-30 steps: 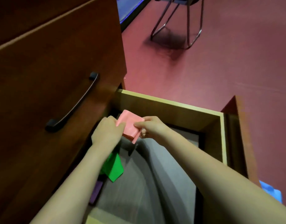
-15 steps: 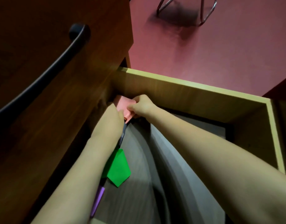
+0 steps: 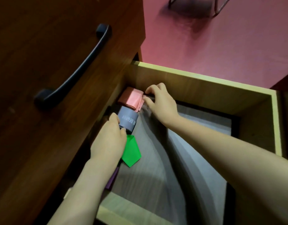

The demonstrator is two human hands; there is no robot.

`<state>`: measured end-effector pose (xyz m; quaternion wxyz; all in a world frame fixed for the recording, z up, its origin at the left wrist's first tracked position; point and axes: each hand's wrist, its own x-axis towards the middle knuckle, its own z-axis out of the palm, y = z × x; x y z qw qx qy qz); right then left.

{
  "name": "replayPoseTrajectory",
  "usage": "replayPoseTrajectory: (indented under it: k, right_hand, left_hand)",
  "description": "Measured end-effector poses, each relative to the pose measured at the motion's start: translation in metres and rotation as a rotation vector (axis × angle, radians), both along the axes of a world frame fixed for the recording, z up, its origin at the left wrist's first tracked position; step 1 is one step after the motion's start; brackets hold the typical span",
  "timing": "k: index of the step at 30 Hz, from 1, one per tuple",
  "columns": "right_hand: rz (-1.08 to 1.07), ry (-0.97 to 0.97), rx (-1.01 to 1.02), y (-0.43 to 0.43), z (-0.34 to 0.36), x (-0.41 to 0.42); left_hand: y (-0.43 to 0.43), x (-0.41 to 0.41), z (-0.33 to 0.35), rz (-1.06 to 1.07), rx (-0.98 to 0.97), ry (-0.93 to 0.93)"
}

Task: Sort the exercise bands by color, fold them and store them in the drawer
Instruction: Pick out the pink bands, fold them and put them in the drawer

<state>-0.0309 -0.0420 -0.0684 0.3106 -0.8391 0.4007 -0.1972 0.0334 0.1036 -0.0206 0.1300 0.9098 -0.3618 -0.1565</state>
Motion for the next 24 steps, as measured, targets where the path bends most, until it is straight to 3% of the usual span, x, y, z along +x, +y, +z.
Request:
replayPoseTrajectory:
  k: [3,8,11,21,24]
  right_hand:
    - [0.201,-0.01,-0.099,0.013,0.014,-0.024]
    - [0.651,0.223,-0.139,0.041,0.021,-0.037]
    - [0.76,0.361,-0.14,0.055,0.017,-0.026]
    - [0.844,0.426,-0.042,0.053,0.018,-0.009]
    - [0.751,0.282,0.136,0.055,0.013,-0.003]
  left_hand:
    - [0.014,-0.005,0.004,0.0,0.13,-0.055]
    - [0.022,-0.014,-0.002,-0.068,0.457,-0.14]
    - [0.019,-0.015,-0.005,-0.112,0.524,-0.161]
    - [0.022,-0.001,-0.007,-0.008,0.316,0.002]
    - [0.022,-0.006,0.002,0.042,0.138,0.016]
